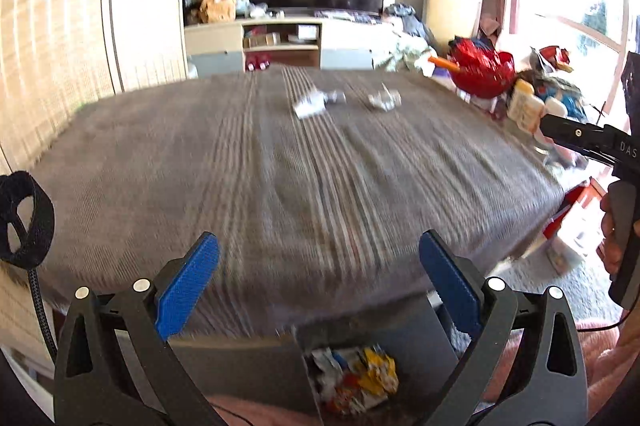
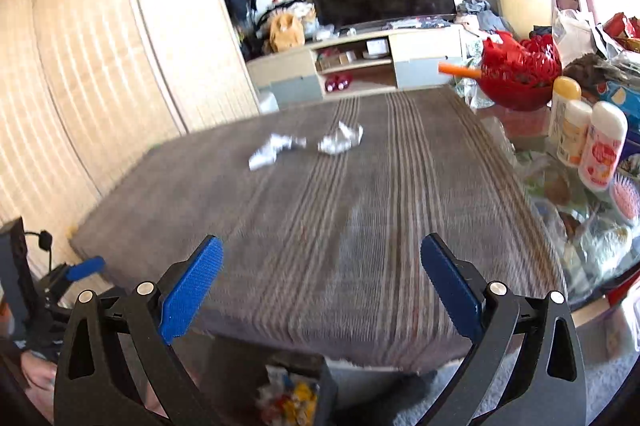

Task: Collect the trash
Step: 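Bring both open tools back over the table, then grasp the larger crumpled white paper with the left tool while the right tool grasps the smaller one, then carry both white papers over the black bin and open both tools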

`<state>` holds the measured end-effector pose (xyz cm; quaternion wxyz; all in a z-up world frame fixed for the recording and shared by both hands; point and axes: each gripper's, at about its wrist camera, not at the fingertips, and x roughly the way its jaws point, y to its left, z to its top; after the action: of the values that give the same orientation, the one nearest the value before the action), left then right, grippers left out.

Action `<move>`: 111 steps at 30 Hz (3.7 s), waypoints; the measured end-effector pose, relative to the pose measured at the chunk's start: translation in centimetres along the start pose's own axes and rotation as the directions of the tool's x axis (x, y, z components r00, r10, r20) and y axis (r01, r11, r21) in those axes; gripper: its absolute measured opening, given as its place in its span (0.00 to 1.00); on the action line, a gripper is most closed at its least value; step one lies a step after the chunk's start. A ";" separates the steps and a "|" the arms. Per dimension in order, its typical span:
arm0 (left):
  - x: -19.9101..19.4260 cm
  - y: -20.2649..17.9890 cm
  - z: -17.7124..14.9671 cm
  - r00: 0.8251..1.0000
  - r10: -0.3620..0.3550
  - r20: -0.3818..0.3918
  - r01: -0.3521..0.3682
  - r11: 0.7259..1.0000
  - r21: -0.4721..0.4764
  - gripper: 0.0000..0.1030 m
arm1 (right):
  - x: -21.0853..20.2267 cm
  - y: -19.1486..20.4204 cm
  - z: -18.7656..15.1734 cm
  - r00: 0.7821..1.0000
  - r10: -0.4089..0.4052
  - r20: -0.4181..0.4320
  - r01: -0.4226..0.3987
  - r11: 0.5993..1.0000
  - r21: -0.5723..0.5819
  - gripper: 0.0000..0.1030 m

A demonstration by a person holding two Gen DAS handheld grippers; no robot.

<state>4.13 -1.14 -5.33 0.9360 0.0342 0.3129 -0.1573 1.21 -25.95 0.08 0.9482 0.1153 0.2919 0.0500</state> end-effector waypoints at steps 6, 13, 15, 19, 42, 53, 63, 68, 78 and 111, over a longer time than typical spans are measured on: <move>1.2 1.2 3.8 1.000 0.005 0.023 -0.005 1.000 -0.009 0.92 | 1.5 1.2 2.3 0.999 -0.043 0.015 0.044 0.997 -0.059 0.97; 5.1 2.9 7.1 1.000 -0.007 0.007 0.007 0.998 -0.057 0.92 | 4.5 1.5 3.8 1.000 -0.013 -0.009 0.012 0.999 -0.040 0.97; 6.4 3.1 7.7 1.000 -0.008 0.001 0.008 0.998 -0.057 0.92 | 5.7 1.3 4.1 1.000 -0.006 -0.026 0.006 1.000 -0.025 0.97; 9.1 3.3 8.3 1.000 -0.008 -0.024 0.007 0.999 -0.048 0.92 | 8.3 0.9 4.5 0.998 -0.021 -0.063 0.019 0.999 -0.027 0.97; 21.2 3.6 13.1 0.988 0.004 -0.151 -0.002 1.000 0.010 0.92 | 21.8 -1.9 9.4 0.978 -0.046 -0.203 0.058 0.997 0.050 0.94; 26.0 1.5 15.5 0.979 0.017 -0.202 -0.003 0.998 0.069 0.89 | 27.8 -2.3 9.7 0.951 -0.090 -0.295 0.109 0.993 0.050 0.80; 29.6 1.4 14.8 0.958 0.008 -0.288 0.016 0.996 0.084 0.61 | 28.7 -2.1 9.1 0.948 -0.120 -0.296 0.128 0.992 0.008 0.32; 29.0 1.4 14.7 0.962 0.003 -0.272 0.017 0.997 0.070 0.30 | 27.8 -2.5 8.9 0.956 -0.089 -0.280 0.097 0.995 0.016 0.19; 26.9 0.2 14.4 0.968 -0.009 -0.251 0.033 0.995 0.091 0.18 | 24.7 -0.7 8.7 0.970 -0.035 -0.239 0.022 0.998 -0.058 0.16; 3.9 -1.9 10.9 0.999 -0.006 -0.036 0.010 0.994 0.112 0.18 | 0.5 3.2 7.1 0.999 0.037 0.022 -0.033 0.984 -0.175 0.16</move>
<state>12.77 -5.81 1.13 0.9262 0.0884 0.3205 -0.1780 5.57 -24.13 6.27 0.9571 0.0377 0.2725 0.0907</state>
